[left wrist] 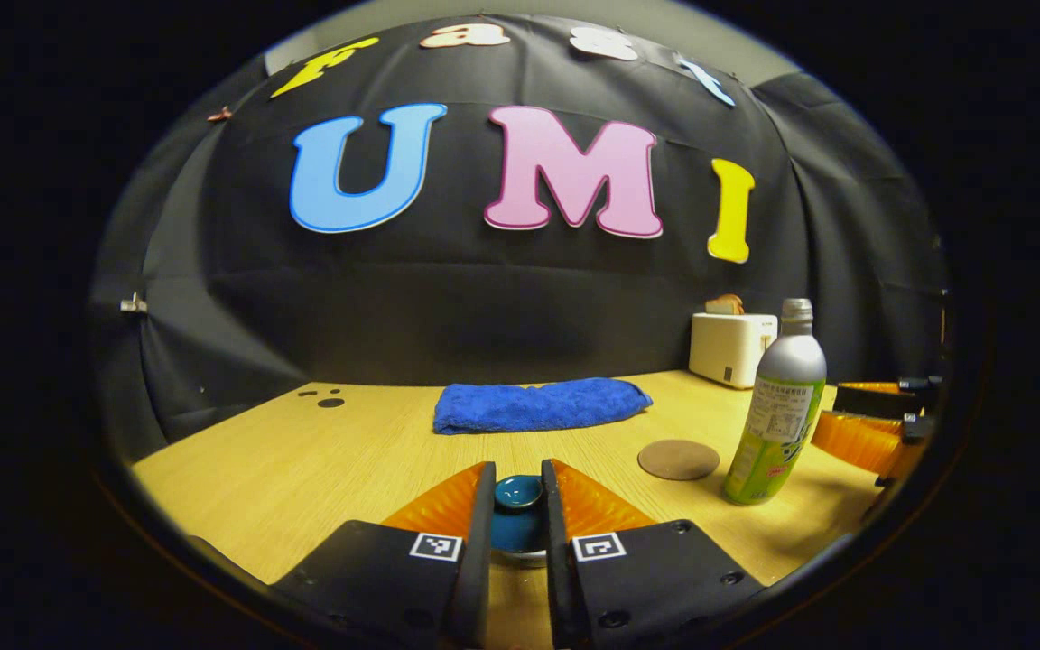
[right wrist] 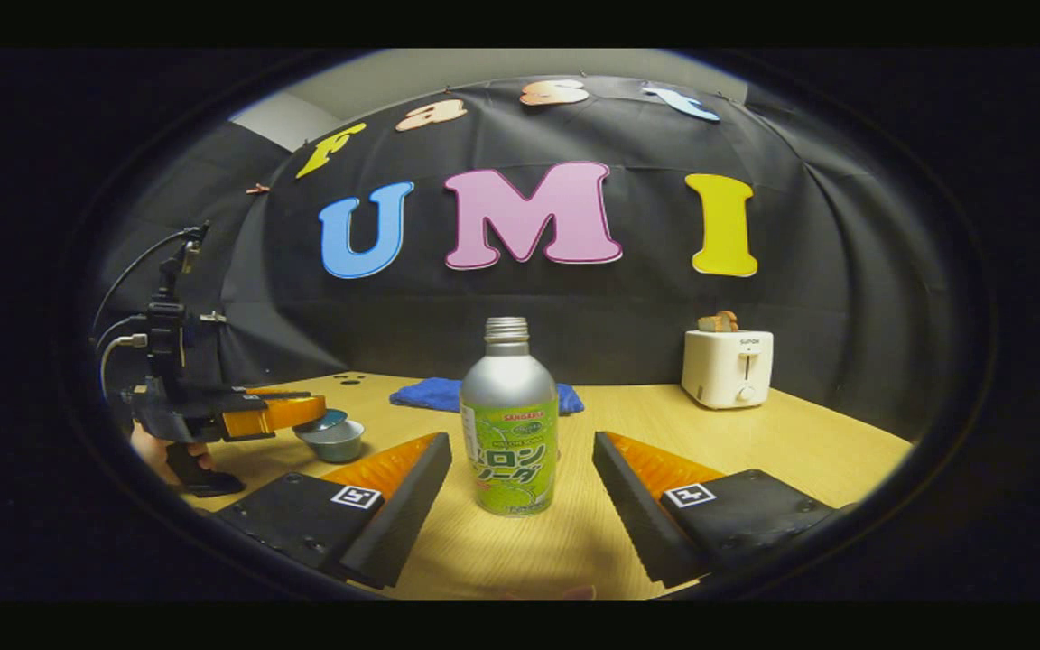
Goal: Open the teacup lid with one hand, grasp the water bottle and pour water into the teacup with the other hand; after pouring, place the water bottle on the coaster and then close the teacup lid.
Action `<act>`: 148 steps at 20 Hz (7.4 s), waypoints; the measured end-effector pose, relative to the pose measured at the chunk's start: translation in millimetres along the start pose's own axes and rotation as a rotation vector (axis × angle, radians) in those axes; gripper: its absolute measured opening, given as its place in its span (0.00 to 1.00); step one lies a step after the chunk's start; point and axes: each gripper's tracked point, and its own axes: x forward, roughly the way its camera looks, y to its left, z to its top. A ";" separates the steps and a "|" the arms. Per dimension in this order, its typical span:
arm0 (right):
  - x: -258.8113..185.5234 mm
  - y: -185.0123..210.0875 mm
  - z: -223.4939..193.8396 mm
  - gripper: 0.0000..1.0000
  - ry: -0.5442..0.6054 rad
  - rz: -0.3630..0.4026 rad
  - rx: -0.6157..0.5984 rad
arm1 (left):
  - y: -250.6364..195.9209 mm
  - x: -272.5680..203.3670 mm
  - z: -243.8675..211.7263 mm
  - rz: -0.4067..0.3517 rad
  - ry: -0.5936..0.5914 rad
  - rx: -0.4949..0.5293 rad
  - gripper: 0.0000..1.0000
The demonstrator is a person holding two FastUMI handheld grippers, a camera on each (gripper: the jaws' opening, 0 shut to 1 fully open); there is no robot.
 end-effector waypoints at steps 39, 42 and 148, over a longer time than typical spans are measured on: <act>73.5 82.5 27.2 0.76 -0.091 0.106 -1.284 | 89.4 -54.4 29.8 0.105 -0.152 -0.252 0.30; 77.9 97.6 15.3 0.76 -0.097 0.144 -1.397 | 91.4 -54.7 29.3 0.113 -0.149 -0.240 0.30; 157.4 13.0 5.4 0.77 0.149 0.248 -0.001 | 95.1 -50.9 24.7 0.124 -0.119 -0.251 0.30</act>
